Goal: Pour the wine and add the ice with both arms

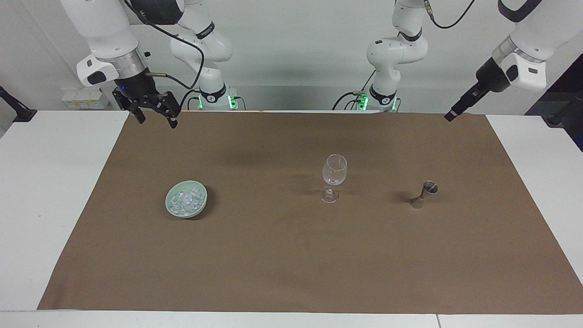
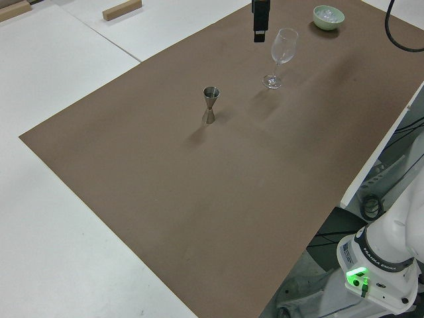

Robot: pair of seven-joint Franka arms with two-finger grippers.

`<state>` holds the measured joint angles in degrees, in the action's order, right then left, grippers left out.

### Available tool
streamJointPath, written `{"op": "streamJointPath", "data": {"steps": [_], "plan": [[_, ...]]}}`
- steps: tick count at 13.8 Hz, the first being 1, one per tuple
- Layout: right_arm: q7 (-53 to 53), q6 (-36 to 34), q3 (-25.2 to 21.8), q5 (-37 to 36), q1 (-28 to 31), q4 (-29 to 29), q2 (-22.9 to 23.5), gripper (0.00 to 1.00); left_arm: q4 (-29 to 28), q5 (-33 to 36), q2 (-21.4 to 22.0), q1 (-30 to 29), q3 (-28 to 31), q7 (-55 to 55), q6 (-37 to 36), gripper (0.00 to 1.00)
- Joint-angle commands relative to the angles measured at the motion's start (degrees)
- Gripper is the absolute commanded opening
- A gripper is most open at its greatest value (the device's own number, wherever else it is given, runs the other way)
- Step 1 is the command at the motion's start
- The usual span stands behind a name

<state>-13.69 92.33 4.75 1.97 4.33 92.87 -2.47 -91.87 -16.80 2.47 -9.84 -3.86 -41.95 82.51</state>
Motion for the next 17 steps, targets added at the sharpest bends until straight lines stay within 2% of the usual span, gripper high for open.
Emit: {"op": "streamJointPath", "data": {"steps": [1,3,5,8,11,12,15,17], "plan": [[1.13,0.48,0.26,1.29,0.68,-0.41,0.28,1.0,-1.02,-7.18,-2.72,-8.07,-0.19,-5.33,1.34,1.0],[1.21,0.48,0.26,1.29,0.68,-0.41,0.28,1.0,-1.46,-9.3,-5.27,-10.28,-0.18,-5.42,1.34,1.0],[1.21,0.48,0.26,1.29,0.68,-0.41,0.28,1.0,-1.73,-15.0,-8.34,-15.28,-0.1,-6.12,1.34,1.0],[1.21,0.48,0.26,1.29,0.68,-0.41,0.28,1.0,-1.64,-19.48,-13.17,-17.48,-0.1,-13.4,1.69,1.0],[1.21,0.48,0.26,1.29,0.68,-0.41,0.28,1.0,-1.64,-21.78,-17.83,-19.43,-0.18,-13.77,4.93,1.0],[1.21,0.48,0.26,1.29,0.68,-0.41,0.28,1.0,-2.34,-22.92,-19.07,-19.61,-0.19,-13.95,5.9,1.0],[1.21,0.48,0.26,1.29,0.68,-0.41,0.28,1.0,-9.26,-30.98,-19.78,-21.0,-0.18,-13.86,11.61,1.0],[1.21,0.48,0.26,1.29,0.68,-0.41,0.28,1.0,-10.61,-35.3,-23.19,-21.54,-0.19,-13.43,12.5,1.0]]}}
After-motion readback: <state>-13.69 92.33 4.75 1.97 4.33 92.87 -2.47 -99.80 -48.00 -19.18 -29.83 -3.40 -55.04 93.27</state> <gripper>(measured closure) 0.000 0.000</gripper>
